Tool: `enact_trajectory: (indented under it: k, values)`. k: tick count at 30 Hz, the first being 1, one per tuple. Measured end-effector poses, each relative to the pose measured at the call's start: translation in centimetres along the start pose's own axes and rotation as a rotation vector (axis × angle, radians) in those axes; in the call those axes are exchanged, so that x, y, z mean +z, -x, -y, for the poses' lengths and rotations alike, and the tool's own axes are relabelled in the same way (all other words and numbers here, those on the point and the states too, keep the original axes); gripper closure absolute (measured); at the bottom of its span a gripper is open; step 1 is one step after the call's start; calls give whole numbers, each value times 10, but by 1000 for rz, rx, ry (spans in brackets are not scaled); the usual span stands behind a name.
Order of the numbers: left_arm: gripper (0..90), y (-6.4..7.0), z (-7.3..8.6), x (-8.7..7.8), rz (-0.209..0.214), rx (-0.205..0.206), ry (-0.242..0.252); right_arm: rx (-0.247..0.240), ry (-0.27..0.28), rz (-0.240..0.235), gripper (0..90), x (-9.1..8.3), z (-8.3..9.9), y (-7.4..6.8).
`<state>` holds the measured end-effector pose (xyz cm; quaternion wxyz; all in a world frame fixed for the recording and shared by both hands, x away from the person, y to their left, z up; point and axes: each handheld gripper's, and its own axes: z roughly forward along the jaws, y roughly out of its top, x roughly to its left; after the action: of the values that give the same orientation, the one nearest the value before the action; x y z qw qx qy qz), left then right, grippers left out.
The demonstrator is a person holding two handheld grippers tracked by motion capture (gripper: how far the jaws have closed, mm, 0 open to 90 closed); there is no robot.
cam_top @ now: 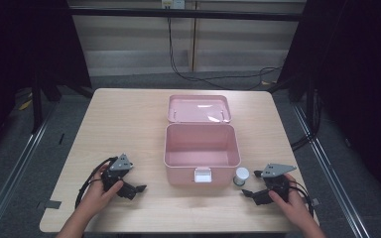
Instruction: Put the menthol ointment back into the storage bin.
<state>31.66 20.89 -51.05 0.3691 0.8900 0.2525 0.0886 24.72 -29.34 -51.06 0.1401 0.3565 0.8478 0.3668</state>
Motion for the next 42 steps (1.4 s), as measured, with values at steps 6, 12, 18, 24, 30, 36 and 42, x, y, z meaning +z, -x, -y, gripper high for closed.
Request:
enact_trajectory:
  k: [6, 12, 18, 24, 30, 36, 42]
  values:
    - [0, 1, 0, 0, -5, -4, -1, 3, -6, -3, 119, 1, -1, 0]
    - [0, 2, 1, -1, -15, -12, -3, -15, -97, -20, 132, 1, -12, 1]
    - [0, 2, 1, -1, -19, -13, -5, -42, -247, -38, 200, -7, -23, 6]
    - [0, 2, 1, -2, -21, -11, -5, -46, -283, -74, 253, -20, -38, 16]
    - [0, 2, 1, -2, -21, -12, -5, -130, -363, -89, 297, -17, -63, 12]
    - [0, 2, 1, -2, -21, -11, -5, -209, -392, -100, 361, -11, -87, 8]
    - [0, 2, 1, -2, -21, -11, -5, -256, -462, -108, 398, -4, -99, 3]
